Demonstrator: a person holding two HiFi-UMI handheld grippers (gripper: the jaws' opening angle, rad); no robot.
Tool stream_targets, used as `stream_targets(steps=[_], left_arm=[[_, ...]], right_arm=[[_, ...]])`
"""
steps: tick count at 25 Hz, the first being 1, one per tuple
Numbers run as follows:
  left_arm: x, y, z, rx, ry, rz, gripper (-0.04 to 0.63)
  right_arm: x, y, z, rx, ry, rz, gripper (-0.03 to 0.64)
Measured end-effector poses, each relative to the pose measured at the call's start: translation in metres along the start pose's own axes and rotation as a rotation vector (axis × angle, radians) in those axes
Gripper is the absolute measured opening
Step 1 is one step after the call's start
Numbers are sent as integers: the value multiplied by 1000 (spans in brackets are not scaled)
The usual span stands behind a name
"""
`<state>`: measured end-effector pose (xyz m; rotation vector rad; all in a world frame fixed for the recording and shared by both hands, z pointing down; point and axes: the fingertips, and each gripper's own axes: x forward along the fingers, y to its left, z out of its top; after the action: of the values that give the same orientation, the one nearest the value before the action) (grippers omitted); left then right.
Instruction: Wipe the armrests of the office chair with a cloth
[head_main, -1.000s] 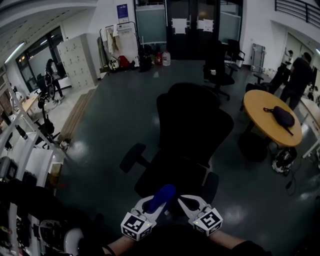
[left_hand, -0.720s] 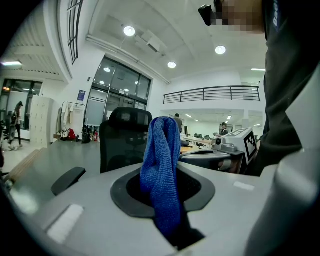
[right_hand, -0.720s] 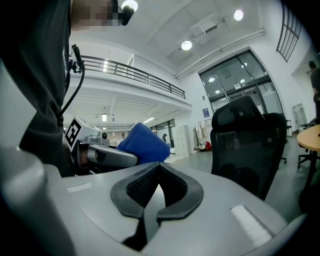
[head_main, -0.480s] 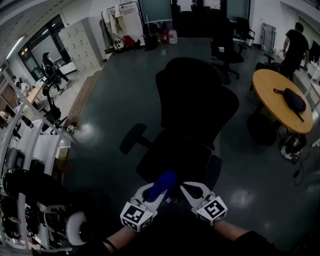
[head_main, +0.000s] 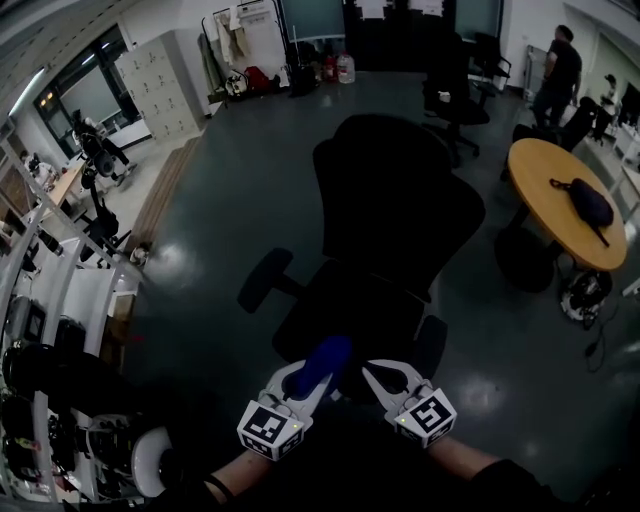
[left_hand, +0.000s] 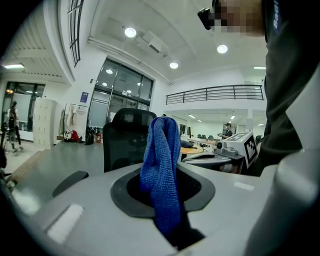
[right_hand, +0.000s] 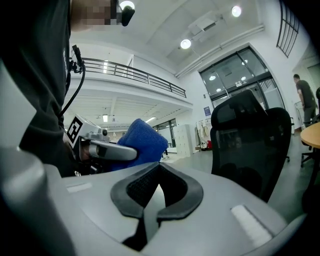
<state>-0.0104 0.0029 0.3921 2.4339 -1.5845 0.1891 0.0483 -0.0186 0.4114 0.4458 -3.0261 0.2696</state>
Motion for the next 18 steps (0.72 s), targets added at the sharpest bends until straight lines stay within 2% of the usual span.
stream_targets(steps=[7,18], left_arm=[[19,63,12,-25,-23,-36,102],[31,198,36,6,-39,-108,101]], right_arm=[[43,-26,-1,1,34,-86,4],[160,-55,16,16,63,-212,5]])
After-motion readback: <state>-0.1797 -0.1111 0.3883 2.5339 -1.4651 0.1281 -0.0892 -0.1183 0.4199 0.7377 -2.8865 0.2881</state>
